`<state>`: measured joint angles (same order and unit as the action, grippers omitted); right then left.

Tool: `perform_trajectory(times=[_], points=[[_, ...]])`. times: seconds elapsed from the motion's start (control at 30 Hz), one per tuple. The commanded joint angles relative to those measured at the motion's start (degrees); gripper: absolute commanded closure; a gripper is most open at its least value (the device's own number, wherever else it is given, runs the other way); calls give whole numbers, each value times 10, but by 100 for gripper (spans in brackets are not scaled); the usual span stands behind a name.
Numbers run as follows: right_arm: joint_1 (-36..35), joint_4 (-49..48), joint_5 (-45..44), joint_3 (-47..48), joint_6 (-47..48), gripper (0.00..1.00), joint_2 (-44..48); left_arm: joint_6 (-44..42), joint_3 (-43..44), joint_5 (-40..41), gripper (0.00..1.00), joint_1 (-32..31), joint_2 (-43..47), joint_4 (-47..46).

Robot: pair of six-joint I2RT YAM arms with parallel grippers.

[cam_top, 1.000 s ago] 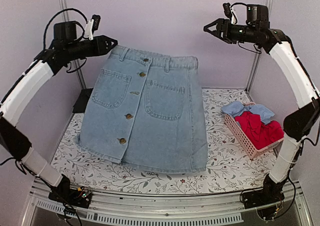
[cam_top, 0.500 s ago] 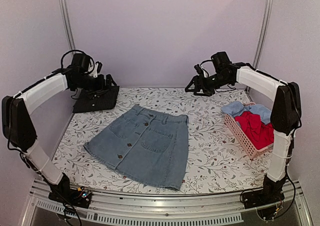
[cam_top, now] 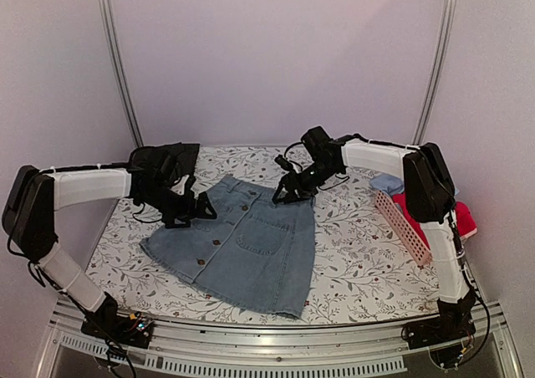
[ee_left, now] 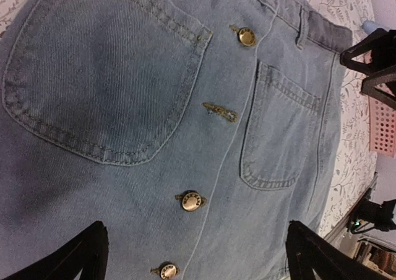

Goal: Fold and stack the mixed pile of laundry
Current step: Rotate the flattened skirt at the center of the board.

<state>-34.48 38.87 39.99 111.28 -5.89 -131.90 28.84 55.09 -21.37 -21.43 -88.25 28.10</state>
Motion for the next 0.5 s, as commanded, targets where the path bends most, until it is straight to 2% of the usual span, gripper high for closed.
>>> perform_trajectory(times=[0.0, 0.13, 0.27, 0.33, 0.47], points=[[38, 30, -25, -10, 23, 45, -44, 41, -6, 2, 0, -18, -55, -17], [57, 34, -76, -68, 33, 48, -43, 40, 42, 62, 0, -36, -142, 28], [58, 24, -88, -167, 40, 50, -13, 3, 149, 113, 0, -37, -249, 63], [58, 11, -84, -230, 34, 50, 10, -24, 238, 134, 0, -36, -320, 96], [40, -58, -37, -389, -15, 49, 110, -77, 492, 146, 0, -36, -497, 164]])
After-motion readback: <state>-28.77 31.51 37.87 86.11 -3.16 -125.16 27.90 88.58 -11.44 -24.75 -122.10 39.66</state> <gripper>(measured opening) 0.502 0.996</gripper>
